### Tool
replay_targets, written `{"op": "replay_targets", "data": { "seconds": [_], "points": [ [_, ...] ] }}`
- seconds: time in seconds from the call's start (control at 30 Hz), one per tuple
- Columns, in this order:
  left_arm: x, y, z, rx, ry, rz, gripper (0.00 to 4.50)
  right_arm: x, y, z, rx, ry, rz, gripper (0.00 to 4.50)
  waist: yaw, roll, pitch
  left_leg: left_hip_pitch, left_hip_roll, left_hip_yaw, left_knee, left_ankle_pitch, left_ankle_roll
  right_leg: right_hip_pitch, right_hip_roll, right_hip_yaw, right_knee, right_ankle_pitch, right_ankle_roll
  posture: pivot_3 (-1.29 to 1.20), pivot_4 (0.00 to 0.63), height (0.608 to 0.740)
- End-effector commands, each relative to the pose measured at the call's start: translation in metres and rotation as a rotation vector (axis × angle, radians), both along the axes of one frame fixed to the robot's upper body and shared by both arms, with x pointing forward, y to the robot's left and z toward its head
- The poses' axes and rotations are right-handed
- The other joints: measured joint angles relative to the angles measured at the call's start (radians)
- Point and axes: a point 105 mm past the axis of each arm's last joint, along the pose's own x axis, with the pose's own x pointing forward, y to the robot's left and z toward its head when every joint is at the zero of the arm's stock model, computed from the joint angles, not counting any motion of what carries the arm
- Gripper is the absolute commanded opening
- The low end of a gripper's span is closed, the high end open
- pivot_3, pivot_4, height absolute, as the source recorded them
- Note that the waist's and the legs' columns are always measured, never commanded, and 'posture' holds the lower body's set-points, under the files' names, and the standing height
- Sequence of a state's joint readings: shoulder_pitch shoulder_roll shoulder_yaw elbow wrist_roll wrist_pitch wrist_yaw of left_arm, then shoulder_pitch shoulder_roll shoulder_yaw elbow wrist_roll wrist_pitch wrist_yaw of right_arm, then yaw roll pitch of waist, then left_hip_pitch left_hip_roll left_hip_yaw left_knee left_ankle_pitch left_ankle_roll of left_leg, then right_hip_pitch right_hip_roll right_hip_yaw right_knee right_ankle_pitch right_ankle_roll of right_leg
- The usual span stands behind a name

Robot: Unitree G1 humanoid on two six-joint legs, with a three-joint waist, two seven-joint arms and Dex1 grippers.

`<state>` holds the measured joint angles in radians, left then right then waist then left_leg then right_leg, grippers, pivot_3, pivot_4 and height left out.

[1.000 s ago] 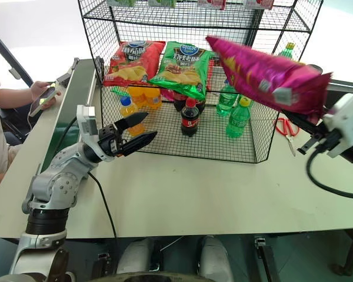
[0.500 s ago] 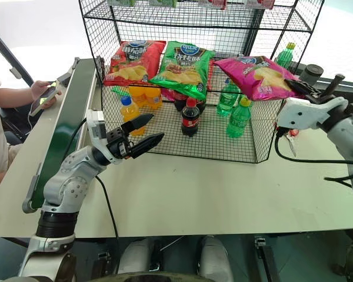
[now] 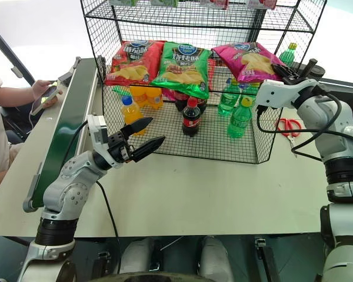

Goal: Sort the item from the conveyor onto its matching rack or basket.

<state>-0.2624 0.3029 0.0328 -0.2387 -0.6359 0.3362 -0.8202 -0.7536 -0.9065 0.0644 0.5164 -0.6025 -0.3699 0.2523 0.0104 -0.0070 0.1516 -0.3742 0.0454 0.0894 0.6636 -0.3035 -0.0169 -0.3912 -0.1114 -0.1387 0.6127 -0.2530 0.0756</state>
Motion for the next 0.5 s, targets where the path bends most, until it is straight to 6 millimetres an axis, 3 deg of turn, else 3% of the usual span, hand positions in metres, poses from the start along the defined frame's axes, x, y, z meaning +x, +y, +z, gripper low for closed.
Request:
{"op": "replay_targets", "data": {
  "seconds": [0.03,0.2,0.33,0.5],
  "points": [
    [-0.004,0.001,0.011,-0.007,-0.056,0.017,4.50,0.001,-0.004,0.017,0.039,-0.034,-0.013,0.11,0.000,0.000,0.000,0.000,0.000,0.000,0.000,0.000,0.000,0.000,0.000,0.000,0.000,0.000,0.000,0.00,0.150,0.740],
    [-0.004,-0.001,0.010,-0.001,-0.055,0.020,4.50,0.001,-0.002,0.015,0.045,-0.014,-0.014,2.38,-0.002,0.000,0.000,0.000,0.000,0.000,0.000,0.000,0.000,0.000,0.000,0.000,0.000,0.000,0.000,0.00,0.150,0.740],
    [-0.005,-0.002,0.008,0.005,-0.051,0.015,4.50,-0.005,-0.004,0.019,0.170,0.069,-0.003,4.35,-0.003,0.000,0.000,0.000,0.000,0.000,0.000,0.000,0.000,0.000,0.000,0.000,0.000,0.000,0.000,0.00,0.150,0.740],
    [-0.006,-0.005,0.004,0.008,-0.038,0.014,4.50,-0.018,0.000,0.024,0.246,0.177,0.044,4.44,-0.003,0.000,0.000,0.000,0.001,0.000,0.000,0.000,0.000,0.000,0.000,0.000,0.000,0.000,0.000,0.00,0.150,0.740]
  ]
}}
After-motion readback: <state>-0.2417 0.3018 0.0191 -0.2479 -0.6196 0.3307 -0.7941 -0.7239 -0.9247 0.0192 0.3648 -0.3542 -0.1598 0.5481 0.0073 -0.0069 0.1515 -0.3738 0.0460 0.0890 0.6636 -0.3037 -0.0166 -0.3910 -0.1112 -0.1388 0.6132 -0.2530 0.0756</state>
